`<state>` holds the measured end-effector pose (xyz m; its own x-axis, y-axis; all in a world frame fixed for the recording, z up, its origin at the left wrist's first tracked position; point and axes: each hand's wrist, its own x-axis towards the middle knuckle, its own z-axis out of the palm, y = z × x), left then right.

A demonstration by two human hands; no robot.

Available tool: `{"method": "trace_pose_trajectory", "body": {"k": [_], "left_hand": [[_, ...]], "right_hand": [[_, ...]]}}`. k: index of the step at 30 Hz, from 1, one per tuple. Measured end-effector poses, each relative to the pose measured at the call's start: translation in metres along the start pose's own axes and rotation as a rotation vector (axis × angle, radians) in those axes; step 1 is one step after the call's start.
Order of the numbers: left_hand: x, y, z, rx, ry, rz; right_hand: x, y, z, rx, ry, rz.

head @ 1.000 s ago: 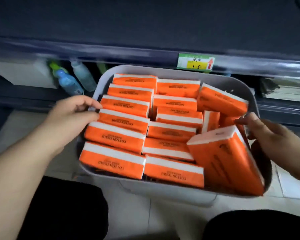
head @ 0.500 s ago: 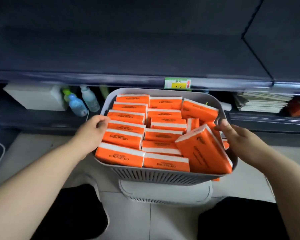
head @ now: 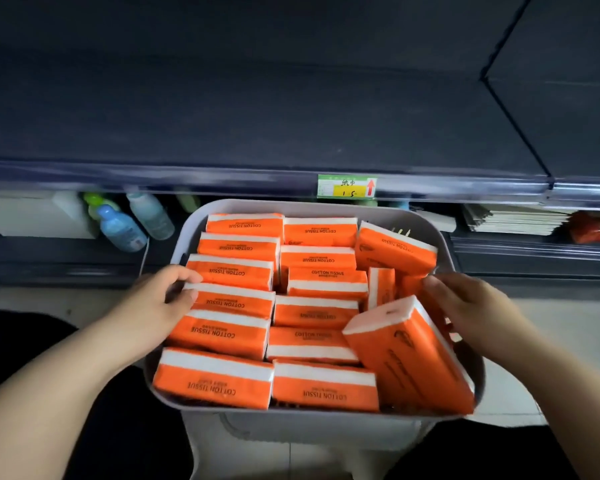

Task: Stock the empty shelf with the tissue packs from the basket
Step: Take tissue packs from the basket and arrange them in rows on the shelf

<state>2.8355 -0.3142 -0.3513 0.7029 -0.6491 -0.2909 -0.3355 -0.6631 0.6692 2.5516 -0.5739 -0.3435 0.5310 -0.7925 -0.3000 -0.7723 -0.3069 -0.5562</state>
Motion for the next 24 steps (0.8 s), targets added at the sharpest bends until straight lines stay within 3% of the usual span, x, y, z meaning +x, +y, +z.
{"method": "trace_pose_trajectory", "body": {"k": [8,18,24], "left_hand": [[-0.004,0.0,0.011,-0.162,0.169,0.015],[0.016,0.004,-0.002,-0.005,0.096,0.003],[0.029,0.014,-0.001,0.183,0.094,-0.01]], "right_hand": [[0.005,-0.008,0.004,0.183,0.01,-0.011],[0.009,-0.014,0.009,0.104,0.056,-0.035],[0.007,-0.02,-0.009,0.013,-0.009,-0.016]]}}
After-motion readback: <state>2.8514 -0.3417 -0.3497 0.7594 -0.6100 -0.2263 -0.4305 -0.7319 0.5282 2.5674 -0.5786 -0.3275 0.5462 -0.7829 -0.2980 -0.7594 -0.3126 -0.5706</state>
